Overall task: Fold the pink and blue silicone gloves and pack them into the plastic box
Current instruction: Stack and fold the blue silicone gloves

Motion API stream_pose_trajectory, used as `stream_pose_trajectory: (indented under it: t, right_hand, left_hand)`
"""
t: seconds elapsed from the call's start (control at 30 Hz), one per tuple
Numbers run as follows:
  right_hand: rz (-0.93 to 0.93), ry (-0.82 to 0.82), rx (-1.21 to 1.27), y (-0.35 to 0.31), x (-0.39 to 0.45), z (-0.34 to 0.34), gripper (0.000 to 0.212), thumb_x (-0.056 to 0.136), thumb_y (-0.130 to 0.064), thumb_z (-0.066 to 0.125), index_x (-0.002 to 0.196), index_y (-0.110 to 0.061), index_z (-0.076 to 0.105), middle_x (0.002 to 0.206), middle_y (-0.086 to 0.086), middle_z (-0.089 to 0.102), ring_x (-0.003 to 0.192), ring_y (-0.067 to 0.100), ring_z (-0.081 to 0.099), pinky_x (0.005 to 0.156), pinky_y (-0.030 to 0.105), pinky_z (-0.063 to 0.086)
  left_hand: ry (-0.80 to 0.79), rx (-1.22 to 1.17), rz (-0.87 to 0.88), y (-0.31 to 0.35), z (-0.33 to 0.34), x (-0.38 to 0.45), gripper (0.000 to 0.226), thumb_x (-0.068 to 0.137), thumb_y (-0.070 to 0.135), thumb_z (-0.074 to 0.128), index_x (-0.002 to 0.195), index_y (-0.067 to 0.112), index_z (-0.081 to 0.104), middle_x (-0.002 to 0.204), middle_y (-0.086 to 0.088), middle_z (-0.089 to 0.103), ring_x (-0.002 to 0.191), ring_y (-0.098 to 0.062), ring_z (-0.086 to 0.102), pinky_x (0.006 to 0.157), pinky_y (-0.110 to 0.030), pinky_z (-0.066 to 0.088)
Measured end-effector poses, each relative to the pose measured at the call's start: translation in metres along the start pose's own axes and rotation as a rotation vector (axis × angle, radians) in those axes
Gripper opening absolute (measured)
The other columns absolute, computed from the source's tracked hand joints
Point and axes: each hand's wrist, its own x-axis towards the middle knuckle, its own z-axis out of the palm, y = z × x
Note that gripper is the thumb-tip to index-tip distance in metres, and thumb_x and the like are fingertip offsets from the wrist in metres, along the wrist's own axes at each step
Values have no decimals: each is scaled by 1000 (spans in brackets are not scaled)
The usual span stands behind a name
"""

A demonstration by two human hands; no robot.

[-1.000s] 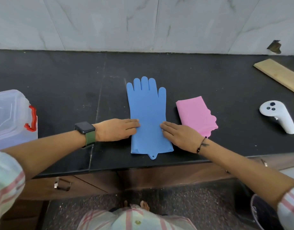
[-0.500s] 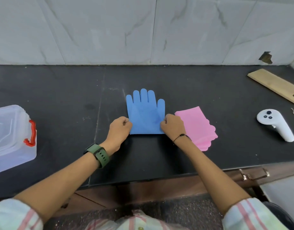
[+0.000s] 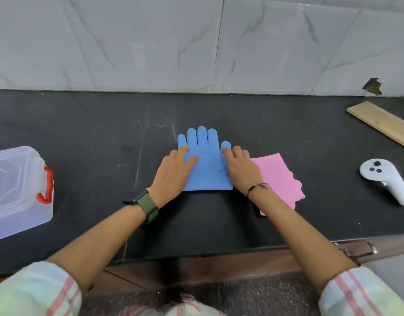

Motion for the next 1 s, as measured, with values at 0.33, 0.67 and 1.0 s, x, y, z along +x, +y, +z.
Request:
stream_pose_trajectory:
  t: [0.33, 0.67, 1.0]
  right_hand:
    - [-556, -74, -458, 26, 15, 11, 49, 100, -10, 31, 146, -1, 17, 156, 17, 20, 146, 32, 12, 118, 44, 12]
    - [-594, -165, -280, 27, 32, 0, 47, 98, -8, 35, 143, -1, 27, 153, 15, 28, 144, 26, 19, 116, 35, 25]
    - [-86, -215, 610, 22, 28, -11, 31, 90, 1, 41, 113, -2, 62, 108, 18, 64, 94, 29, 57, 83, 31, 43]
  left_hand:
    - [-326, 20, 372, -59, 13, 12, 72, 80, -10, 43, 146, 13, 28, 155, -3, 28, 145, -19, 22, 119, -28, 11]
    - [-266, -186, 289, -53, 21, 15, 48, 93, 3, 45, 140, 11, 40, 151, -7, 36, 141, -19, 32, 117, -24, 18]
    - [-153, -790, -195, -40, 4, 18, 26, 90, -2, 41, 97, 7, 64, 96, -12, 69, 84, -25, 60, 77, -31, 45]
